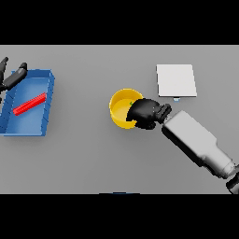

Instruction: Pick up the red beaker and tilt it to pour out 1 green nut into yellow bowl. Pick up the yellow bowl and place it on the metallic measuring scale.

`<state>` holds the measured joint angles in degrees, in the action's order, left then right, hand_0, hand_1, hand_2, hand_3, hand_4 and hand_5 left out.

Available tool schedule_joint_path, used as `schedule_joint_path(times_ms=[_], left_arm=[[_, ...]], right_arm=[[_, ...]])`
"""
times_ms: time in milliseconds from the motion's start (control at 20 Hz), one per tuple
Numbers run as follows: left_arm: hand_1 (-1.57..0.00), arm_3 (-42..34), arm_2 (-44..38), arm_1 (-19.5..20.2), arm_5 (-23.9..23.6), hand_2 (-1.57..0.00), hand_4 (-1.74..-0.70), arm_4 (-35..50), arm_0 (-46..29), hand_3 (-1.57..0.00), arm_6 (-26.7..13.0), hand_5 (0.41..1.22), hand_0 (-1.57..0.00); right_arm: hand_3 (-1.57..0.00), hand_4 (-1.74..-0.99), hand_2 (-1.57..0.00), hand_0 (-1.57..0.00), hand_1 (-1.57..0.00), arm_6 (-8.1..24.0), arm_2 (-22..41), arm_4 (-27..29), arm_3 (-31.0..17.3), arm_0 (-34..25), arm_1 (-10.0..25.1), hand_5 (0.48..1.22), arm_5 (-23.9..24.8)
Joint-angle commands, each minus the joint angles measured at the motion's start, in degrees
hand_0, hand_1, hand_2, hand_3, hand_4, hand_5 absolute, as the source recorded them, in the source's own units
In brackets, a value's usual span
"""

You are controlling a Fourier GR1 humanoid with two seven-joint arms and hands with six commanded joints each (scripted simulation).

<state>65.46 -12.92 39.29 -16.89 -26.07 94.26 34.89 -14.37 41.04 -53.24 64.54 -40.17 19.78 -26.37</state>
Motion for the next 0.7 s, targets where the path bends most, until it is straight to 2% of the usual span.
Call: schedule_joint_path(times_ms=[0, 250, 350, 450, 650], left_arm=[[0.0, 0.1, -0.2, 0.4, 0.0, 0.0, -0.72, -0.4, 0.1, 0.0, 0.1, 0.696, 0.0], [0.0, 0.8, -1.8, 0.9, -0.9, 0.0, -0.72, -1.6, -0.5, 0.0, 0.1, 0.696, 0.0], [0.0, 1.4, -1.9, 0.9, -1.3, 0.0, -0.72, -1.7, -0.2, 0.0, 0.0, 0.694, 0.0], [0.0, 1.5, -1.9, 1.5, -1.3, 0.0, -0.72, -2.4, -0.2, 0.0, 0.0, 0.693, 0.0], [0.0, 1.0, -2.5, 1.2, -1.8, 0.0, -0.71, -2.9, -0.7, 0.0, 0.1, 0.686, 0.0]], right_arm=[[-1.23, -1.708, -1.29, -1.48, -1.48, -0.1, -0.3, 0.2, 0.1, -0.2, 0.1, 1.197, -0.1], [-1.34, -1.73, -1.33, -1.54, -1.54, -0.1, -2.2, 2.0, 1.8, -0.4, 1.6, 1.213, -1.6], [-1.32, -1.734, -1.34, -1.55, -1.55, 0.0, -3.9, 3.4, 4.2, -0.2, 3.0, 1.216, -3.1], [-1.25, -1.737, -1.41, -1.56, -1.56, 1.9, -5.1, 3.9, 6.3, -0.5, 3.7, 1.218, -4.1], [-1.18, -1.739, -1.46, -1.57, -1.57, 2.8, -7.6, 4.3, 8.2, -1.1, 6.0, 1.22, -4.2]])
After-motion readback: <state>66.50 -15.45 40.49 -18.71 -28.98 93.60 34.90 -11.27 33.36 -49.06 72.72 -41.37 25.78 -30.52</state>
